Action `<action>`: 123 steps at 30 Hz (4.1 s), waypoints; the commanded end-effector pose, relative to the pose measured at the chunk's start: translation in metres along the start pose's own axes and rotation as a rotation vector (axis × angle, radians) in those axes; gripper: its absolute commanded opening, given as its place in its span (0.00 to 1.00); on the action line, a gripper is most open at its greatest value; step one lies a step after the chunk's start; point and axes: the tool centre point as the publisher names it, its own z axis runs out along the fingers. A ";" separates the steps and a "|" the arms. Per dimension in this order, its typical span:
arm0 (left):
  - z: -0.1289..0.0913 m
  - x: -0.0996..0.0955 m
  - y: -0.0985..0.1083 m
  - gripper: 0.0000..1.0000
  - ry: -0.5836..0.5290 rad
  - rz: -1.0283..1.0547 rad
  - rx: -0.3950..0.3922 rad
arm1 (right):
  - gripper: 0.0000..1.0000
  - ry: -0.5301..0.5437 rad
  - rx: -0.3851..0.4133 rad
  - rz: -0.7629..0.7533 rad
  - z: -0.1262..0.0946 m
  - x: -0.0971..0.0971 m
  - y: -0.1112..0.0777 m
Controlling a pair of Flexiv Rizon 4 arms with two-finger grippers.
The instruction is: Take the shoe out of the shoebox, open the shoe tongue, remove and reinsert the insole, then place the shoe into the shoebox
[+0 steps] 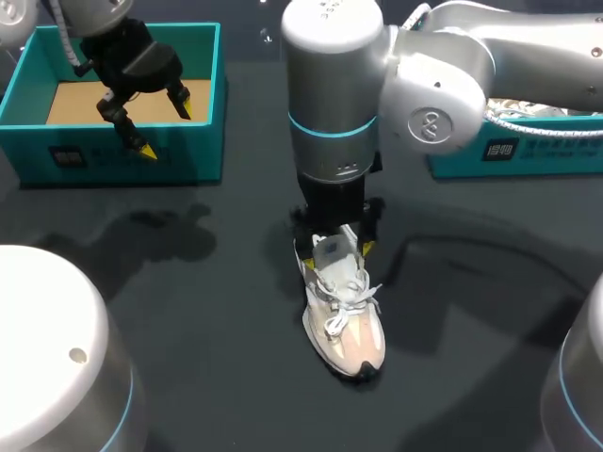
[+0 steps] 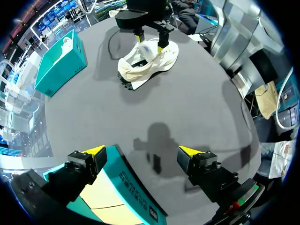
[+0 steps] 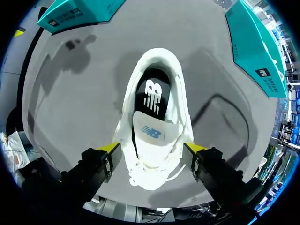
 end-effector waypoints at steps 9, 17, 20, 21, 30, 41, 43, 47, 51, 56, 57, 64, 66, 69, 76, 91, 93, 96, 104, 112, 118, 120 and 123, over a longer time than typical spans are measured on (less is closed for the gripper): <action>0.000 0.000 0.000 1.00 0.002 0.001 -0.002 | 0.44 -0.003 -0.054 0.021 -0.021 0.001 -0.051; 0.000 0.000 0.000 1.00 0.002 0.001 -0.002 | 0.24 -0.038 -0.059 0.036 -0.027 0.004 -0.048; 0.000 0.000 0.000 1.00 0.002 0.001 -0.002 | 0.23 -0.034 -0.061 0.038 -0.024 0.003 -0.043; 0.000 0.000 0.000 1.00 0.002 0.001 -0.002 | 0.23 -0.034 -0.059 0.038 -0.023 0.003 -0.042; 0.000 0.000 0.000 1.00 0.002 0.001 -0.002 | 0.25 -0.057 -0.091 -0.012 -0.014 -0.002 -0.015; 0.000 0.000 0.000 1.00 0.002 0.001 -0.002 | 0.22 -0.031 -0.071 -0.071 0.016 -0.010 0.016; 0.000 0.000 0.000 1.00 0.002 0.001 -0.002 | 0.23 -0.012 -0.074 -0.092 0.023 -0.011 0.022; 0.000 0.000 0.000 1.00 0.002 0.001 -0.002 | 0.24 0.015 -0.061 -0.118 0.033 -0.012 0.033; 0.000 0.000 0.000 1.00 0.002 0.001 -0.002 | 0.24 -0.005 -0.079 -0.129 0.021 -0.011 0.032; 0.000 0.000 0.000 1.00 0.002 0.001 -0.002 | 0.25 -0.029 -0.108 -0.181 -0.007 -0.008 0.027; 0.000 0.000 0.000 1.00 0.002 0.001 -0.002 | 0.25 -0.036 -0.108 -0.204 -0.012 -0.008 0.026; 0.000 0.000 0.000 1.00 0.002 0.001 -0.002 | 0.42 -0.034 -0.198 -0.556 -0.039 -0.014 0.021; 0.000 0.000 0.000 1.00 0.002 0.001 -0.002 | 0.47 -0.041 -0.188 -0.684 -0.044 -0.018 0.022; 0.000 0.000 0.000 1.00 0.002 0.001 -0.002 | 1.00 -0.074 -0.156 -1.033 -0.049 -0.014 0.030; 0.000 0.000 0.000 1.00 0.002 0.001 -0.002 | 1.00 -0.065 -0.169 -1.143 -0.049 -0.014 0.032; 0.000 0.000 0.000 1.00 0.002 0.001 -0.002 | 1.00 -0.201 -0.133 -1.501 -0.043 -0.018 0.080; 0.000 0.000 0.000 1.00 0.002 0.001 -0.002 | 1.00 -0.216 -0.130 -1.521 -0.041 -0.021 0.085; 0.000 0.000 0.000 1.00 0.002 0.001 -0.002 | 1.00 -0.230 -0.141 -1.570 -0.035 -0.023 0.092; 0.000 0.000 0.000 1.00 0.002 0.001 -0.002 | 1.00 -0.219 -0.176 -1.633 -0.012 -0.027 0.111; 0.000 0.000 0.000 1.00 0.002 0.001 -0.002 | 0.97 -0.178 -0.189 -1.635 0.010 -0.030 0.131; 0.000 0.000 0.000 1.00 0.002 0.001 -0.002 | 0.84 -0.166 -0.195 -1.634 0.018 -0.027 0.143; 0.000 0.000 0.000 1.00 0.002 0.001 -0.002 | 0.82 -0.161 -0.195 -1.630 0.022 -0.025 0.145; 0.000 0.000 0.000 1.00 0.002 0.001 -0.002 | 0.79 -0.148 -0.187 -1.622 0.030 -0.024 0.149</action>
